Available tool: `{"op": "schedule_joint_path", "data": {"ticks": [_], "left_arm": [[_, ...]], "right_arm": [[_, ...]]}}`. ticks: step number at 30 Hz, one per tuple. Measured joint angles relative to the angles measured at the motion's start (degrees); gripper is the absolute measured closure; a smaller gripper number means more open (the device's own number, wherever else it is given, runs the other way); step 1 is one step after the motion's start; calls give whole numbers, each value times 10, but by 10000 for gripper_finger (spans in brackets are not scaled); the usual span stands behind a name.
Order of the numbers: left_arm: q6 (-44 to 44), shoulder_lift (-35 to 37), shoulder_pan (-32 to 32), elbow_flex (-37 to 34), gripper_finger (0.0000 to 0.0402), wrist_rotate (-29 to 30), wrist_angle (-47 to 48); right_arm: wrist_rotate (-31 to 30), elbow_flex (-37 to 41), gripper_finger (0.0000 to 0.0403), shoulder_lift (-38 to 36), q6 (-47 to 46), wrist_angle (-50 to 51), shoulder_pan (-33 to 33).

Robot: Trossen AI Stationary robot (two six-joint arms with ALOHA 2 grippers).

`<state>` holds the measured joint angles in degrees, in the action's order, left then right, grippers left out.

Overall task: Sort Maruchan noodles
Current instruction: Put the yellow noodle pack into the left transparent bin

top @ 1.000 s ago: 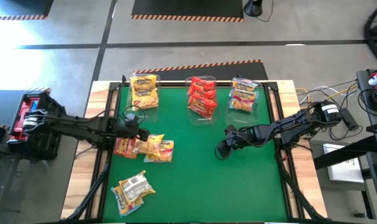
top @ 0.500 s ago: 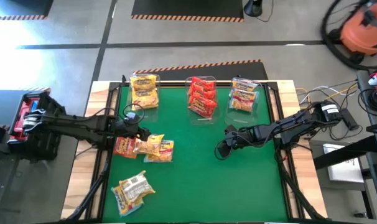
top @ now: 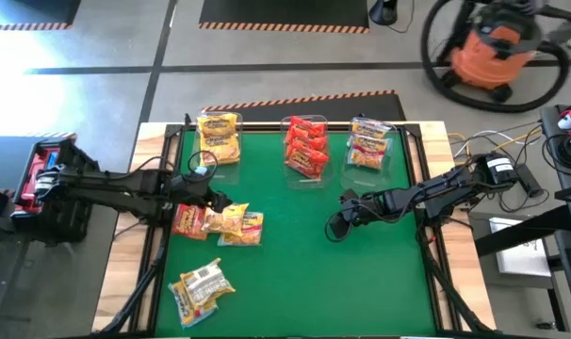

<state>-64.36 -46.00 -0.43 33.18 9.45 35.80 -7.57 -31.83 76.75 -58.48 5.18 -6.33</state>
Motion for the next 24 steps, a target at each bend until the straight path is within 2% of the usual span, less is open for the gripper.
{"op": "schedule_joint_path", "data": {"ticks": [4,12,16,20,24], "left_arm": [[-1,-2,0,3,123,-8,12],[-31,-2,26,9,123,-87,8],[-74,-3,60,27,123,-84,10],[-117,-11,101,39,123,-43,24],[-174,-28,136,30,123,-34,33]], "right_arm": [[0,0,275,0,0,0,0],[-1,0,275,0,-1,-24,7],[-2,0,275,0,-35,-69,7],[-73,0,275,2,7,-128,7],[-151,0,275,3,19,-203,8]]}}
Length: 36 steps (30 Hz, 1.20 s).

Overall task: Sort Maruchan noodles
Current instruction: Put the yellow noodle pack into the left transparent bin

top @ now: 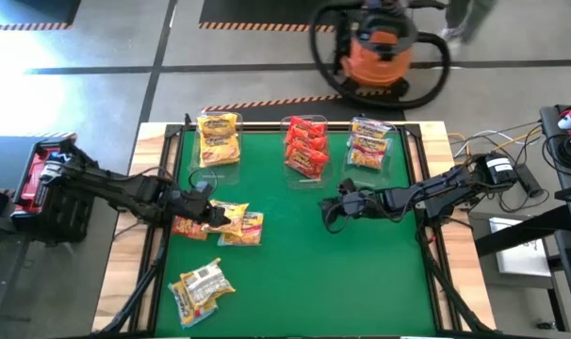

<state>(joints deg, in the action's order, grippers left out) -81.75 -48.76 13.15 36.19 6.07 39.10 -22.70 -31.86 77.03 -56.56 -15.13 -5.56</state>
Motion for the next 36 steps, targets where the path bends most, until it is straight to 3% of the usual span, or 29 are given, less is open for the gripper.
{"op": "schedule_joint_path", "data": {"ticks": [7,11,14,17,20,26,30,36], "left_arm": [[-55,-30,39,-1,123,13,5],[-58,-41,45,1,123,12,39],[-61,-52,45,-5,123,9,64],[-56,-61,45,-5,123,9,57],[-42,-69,45,-7,123,9,56],[-27,-90,45,-7,123,24,55],[-11,-104,45,-8,123,39,49],[1,-128,45,-11,123,41,41]], "right_arm": [[-80,0,275,6,11,-158,0],[-66,-2,275,43,6,-279,2],[-39,-30,275,84,5,-303,3],[-18,-75,275,130,-4,-301,8],[52,-132,275,175,-5,-283,27],[200,-252,275,231,-17,-98,64],[213,-302,275,241,14,0,65],[212,-341,275,243,55,16,69]]}}
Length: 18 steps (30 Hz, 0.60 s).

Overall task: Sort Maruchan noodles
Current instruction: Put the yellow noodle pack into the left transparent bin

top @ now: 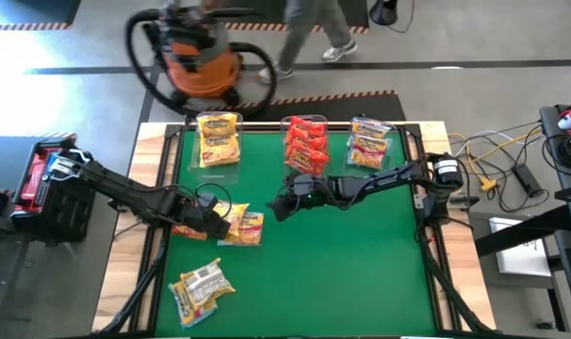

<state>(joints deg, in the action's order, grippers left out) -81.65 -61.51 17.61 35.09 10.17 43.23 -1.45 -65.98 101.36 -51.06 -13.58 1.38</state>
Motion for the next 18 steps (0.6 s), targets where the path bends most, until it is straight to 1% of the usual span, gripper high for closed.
{"op": "schedule_joint_path", "data": {"ticks": [3,6,10,12,15,18], "left_arm": [[7,-16,0,0,123,9,-14],[19,-32,0,0,123,13,-49],[32,-52,0,0,123,14,-100],[34,-61,0,0,123,15,-110],[34,-67,0,0,123,17,-112],[37,-58,1,-1,123,18,-124]], "right_arm": [[0,-9,275,0,6,0,4],[-4,-15,276,4,-4,0,9],[-11,-28,276,26,-26,-4,10],[-10,-36,276,40,-30,-4,10],[23,-50,276,63,-44,-4,9],[48,-62,276,79,-47,4,8]]}}
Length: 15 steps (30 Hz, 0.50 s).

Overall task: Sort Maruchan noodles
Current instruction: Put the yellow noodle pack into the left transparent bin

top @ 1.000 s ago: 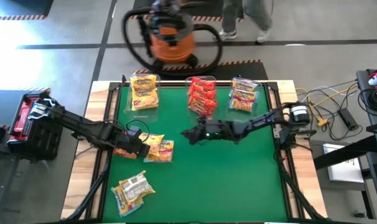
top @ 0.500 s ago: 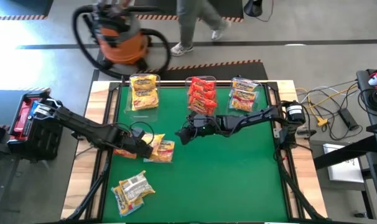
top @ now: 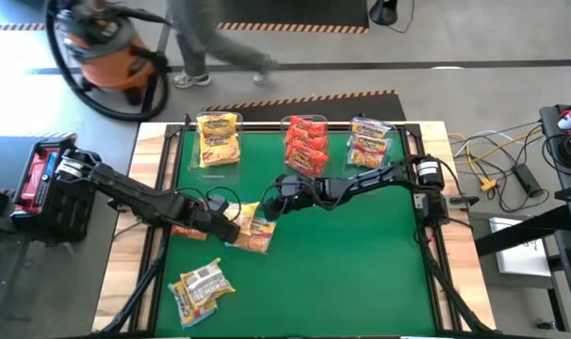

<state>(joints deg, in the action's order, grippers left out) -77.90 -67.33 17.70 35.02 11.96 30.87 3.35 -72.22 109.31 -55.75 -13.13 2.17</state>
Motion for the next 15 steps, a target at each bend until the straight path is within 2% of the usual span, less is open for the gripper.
{"op": "schedule_joint_path", "data": {"ticks": [3,7,15], "left_arm": [[16,23,3,0,123,-4,-28],[29,61,6,1,123,-4,-28],[3,113,23,1,123,-4,7]], "right_arm": [[28,-11,276,1,-2,2,0],[31,-14,276,-6,9,58,0],[32,-15,276,12,6,39,0]]}}
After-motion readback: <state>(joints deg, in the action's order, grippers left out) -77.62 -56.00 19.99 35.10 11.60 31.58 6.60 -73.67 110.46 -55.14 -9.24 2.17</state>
